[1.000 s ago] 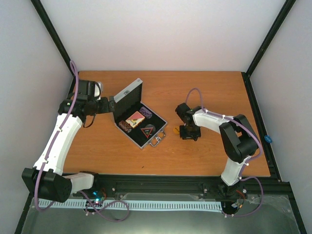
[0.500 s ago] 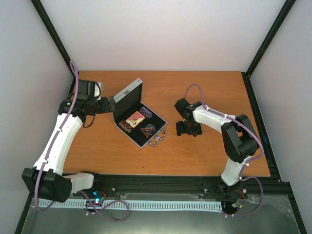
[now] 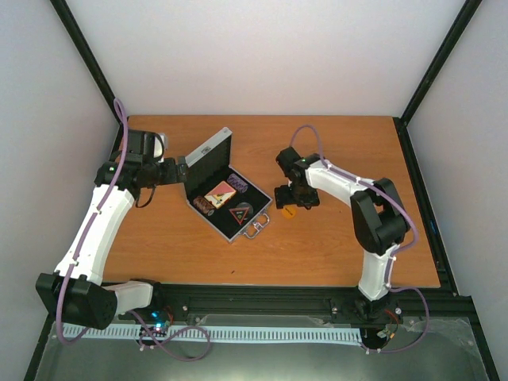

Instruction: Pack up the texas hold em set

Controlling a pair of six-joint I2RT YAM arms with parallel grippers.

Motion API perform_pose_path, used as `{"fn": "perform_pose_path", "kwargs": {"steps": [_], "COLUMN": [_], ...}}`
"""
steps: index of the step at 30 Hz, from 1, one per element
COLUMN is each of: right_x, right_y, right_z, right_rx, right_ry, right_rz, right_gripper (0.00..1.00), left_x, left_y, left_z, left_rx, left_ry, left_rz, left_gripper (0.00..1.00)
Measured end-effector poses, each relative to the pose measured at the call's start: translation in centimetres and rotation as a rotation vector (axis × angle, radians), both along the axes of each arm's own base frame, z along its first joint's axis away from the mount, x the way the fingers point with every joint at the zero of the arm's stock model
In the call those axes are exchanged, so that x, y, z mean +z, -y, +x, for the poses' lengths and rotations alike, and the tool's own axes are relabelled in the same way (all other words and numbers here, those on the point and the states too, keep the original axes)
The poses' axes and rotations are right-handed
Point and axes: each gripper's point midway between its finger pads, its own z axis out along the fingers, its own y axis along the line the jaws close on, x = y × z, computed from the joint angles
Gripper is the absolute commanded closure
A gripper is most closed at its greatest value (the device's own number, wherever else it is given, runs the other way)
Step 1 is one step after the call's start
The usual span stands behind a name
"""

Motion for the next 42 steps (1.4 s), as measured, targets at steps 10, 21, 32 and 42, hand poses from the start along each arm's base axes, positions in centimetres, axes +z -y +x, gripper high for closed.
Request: {"fn": "perform_pose_path", "kwargs": {"steps": [10, 21, 32, 42], "right_x": [-3.0, -3.6, -3.8, -3.8], "right_y": [-1.8, -2.1, -2.1, -1.5], "right_z": [-0.5, -0.4, -0.1, -0.1], "right_rx": [0.059, 0.064, 0.054, 0.038], "right_ry": [-0.071, -0.068, -0.054, -0.024], "right_rz": [-0.046, -0.079, -0.077, -0.079], "right_gripper": [0.09, 0.14, 0.38, 0.50], "left_x": [0.0, 0.0, 0.0, 0.0], "left_y": [0.0, 0.0, -0.1, -0.1], "left_z": [0.0, 0.0, 0.0, 0.0], "left_rx": [0.001, 0.001, 0.003, 0.005], "left_ry": [0.000, 0.000, 0.001, 0.001], "left_rz": [0.001, 0.002, 0.005, 0.006], "left_gripper": [0.00, 0.00, 0.00, 0.00]}}
